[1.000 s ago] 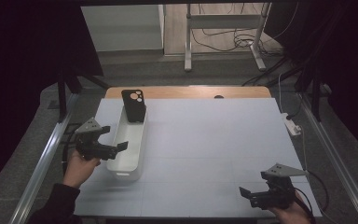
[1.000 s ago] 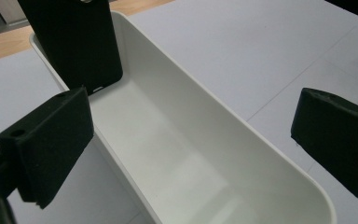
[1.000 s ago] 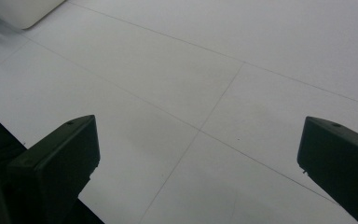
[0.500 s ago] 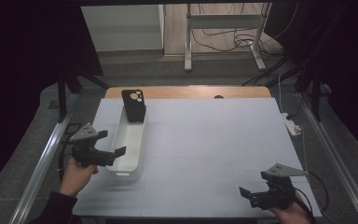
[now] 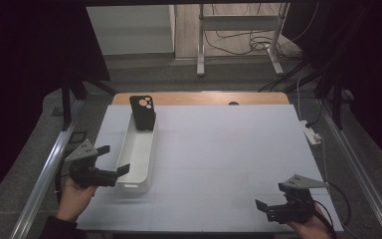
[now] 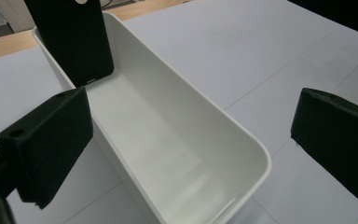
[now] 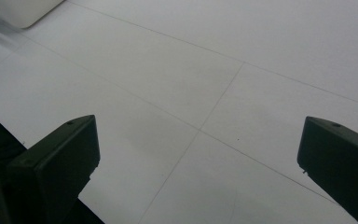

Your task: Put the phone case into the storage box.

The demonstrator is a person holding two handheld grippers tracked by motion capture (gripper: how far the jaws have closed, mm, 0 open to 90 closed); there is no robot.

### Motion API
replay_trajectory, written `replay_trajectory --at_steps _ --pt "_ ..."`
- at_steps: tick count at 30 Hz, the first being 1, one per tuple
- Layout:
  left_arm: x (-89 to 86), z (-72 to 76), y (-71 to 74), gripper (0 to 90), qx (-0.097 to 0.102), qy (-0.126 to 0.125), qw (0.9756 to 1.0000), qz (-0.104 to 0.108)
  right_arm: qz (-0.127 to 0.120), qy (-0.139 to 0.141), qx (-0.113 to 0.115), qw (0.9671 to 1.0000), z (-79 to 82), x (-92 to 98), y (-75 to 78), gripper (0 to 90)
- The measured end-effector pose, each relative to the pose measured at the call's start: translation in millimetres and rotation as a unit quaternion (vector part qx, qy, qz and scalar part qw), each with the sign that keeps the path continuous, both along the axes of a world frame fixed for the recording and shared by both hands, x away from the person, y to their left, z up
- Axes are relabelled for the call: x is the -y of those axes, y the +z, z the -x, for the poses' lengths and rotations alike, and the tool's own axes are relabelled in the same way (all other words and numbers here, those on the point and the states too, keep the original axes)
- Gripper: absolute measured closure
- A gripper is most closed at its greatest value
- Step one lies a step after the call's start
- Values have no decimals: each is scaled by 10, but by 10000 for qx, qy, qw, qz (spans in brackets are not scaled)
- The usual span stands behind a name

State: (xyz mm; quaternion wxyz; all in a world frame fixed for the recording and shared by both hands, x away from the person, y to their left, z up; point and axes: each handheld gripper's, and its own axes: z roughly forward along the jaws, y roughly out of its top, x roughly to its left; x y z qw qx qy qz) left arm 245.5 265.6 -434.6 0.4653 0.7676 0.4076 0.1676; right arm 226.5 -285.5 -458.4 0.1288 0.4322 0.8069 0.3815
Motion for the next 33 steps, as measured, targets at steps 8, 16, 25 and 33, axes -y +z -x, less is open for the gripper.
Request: replay_trajectory --at_steps 8,16,25,33 --pt "-10 170 -11 0 87 22 9999 -48 17 1 -11 10000 0 -3 2 0" --pt "-39 323 -22 0 112 84 9998 -121 27 5 -8 10000 0 -5 1 0" --pt "-55 474 -68 0 119 152 9995 -253 33 5 -14 10000 0 -6 0 0" --pt "-83 571 -111 0 67 221 9993 -289 18 3 -24 10000 -2 -6 -2 0"
